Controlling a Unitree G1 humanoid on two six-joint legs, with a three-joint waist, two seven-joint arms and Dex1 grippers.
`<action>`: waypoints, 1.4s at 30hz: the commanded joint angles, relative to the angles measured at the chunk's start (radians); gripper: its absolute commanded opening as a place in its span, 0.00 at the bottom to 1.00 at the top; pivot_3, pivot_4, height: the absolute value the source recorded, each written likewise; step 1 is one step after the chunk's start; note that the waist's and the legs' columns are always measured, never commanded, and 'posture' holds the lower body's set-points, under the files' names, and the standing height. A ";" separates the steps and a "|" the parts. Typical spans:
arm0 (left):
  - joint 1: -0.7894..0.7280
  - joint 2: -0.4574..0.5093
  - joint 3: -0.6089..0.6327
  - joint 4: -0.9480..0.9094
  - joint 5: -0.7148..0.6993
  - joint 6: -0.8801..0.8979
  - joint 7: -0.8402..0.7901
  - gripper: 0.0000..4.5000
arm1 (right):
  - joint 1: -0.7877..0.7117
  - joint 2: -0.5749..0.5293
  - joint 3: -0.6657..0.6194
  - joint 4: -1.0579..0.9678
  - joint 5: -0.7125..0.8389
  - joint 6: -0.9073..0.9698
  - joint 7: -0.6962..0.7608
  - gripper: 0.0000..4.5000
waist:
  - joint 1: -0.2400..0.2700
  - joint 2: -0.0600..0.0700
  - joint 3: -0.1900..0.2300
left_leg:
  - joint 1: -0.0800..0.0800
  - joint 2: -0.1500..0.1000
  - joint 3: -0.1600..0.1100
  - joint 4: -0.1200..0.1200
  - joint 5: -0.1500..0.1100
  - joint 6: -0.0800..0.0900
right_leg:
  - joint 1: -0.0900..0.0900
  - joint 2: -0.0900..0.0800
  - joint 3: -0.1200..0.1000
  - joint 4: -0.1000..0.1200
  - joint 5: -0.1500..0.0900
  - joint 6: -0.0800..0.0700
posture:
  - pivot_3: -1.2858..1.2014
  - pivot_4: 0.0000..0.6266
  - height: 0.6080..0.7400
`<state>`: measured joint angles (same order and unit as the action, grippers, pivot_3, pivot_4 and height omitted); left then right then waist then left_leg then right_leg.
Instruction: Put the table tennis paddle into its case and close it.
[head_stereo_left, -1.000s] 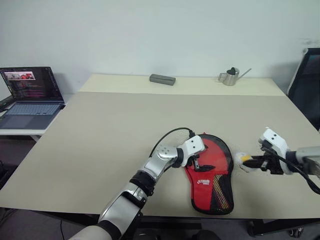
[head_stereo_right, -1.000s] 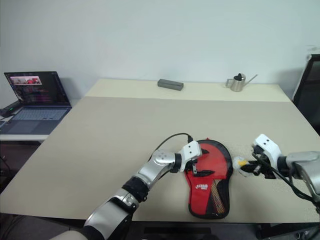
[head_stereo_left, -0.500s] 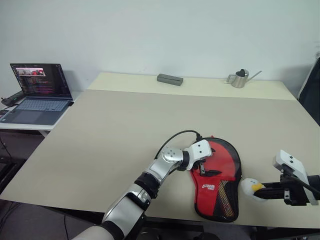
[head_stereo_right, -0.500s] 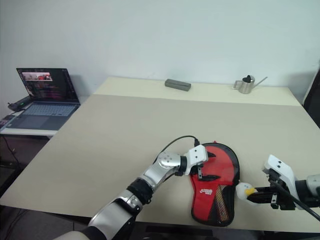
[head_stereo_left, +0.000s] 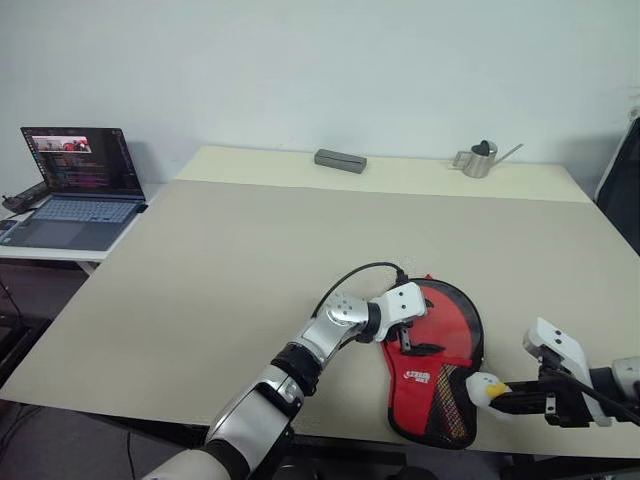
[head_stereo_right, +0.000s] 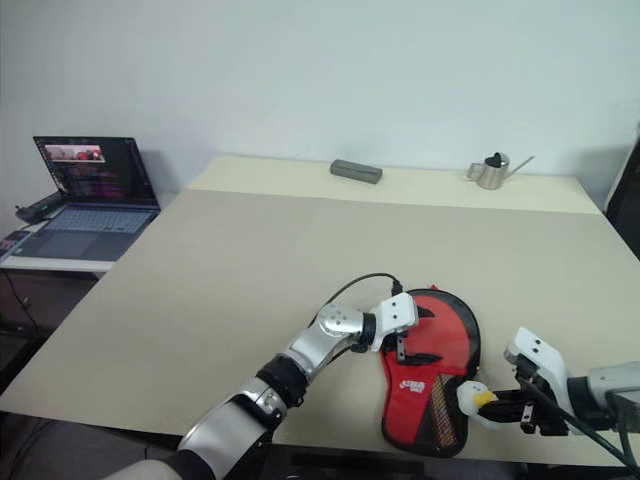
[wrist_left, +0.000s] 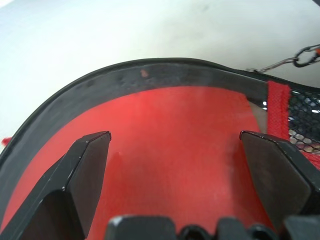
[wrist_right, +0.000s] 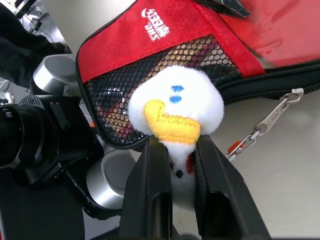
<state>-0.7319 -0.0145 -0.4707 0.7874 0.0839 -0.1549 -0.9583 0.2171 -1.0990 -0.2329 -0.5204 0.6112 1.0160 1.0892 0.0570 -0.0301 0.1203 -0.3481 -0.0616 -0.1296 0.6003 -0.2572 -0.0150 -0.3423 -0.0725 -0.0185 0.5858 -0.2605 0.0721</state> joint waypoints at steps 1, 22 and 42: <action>0.033 0.019 -0.103 0.135 0.109 -0.011 -0.068 1.00 | 0.050 -0.048 -0.016 -0.014 0.016 -0.017 0.056 0.04 | 0.000 0.000 0.000 | 0.000 0.000 0.000 0.000 0.000 0.000 | 0.000 0.000 0.000 0.000 0.000 0.000 | 0.52 0.24 1.00; 0.028 -0.041 -0.142 0.244 0.176 -0.068 -0.051 1.00 | 0.553 -0.120 -0.046 -0.352 -0.183 -0.356 0.141 0.04 | 0.023 -0.003 -0.020 | 0.001 -0.001 -0.003 0.009 -0.014 0.002 | 0.010 -0.001 -0.004 -0.008 -0.005 0.004 | 0.52 0.24 1.00; 0.010 -0.074 -0.128 0.269 0.181 -0.066 -0.015 1.00 | 0.383 -0.095 -0.197 -0.459 0.167 -0.151 0.206 0.47 | 0.026 -0.005 -0.023 | 0.001 -0.002 -0.004 0.010 -0.013 0.005 | 0.011 -0.003 -0.005 -0.008 -0.006 0.003 | 0.52 0.24 1.00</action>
<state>-0.7845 -0.0860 -0.4990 0.9207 0.1490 -0.2561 -0.9639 0.6080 -1.2022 -0.3896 -0.9228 0.6998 0.8610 1.2532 0.0832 -0.0349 0.0974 -0.3472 -0.0634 -0.1334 0.6102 -0.2700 -0.0104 -0.3313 -0.0754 -0.0241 0.5782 -0.2661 0.0751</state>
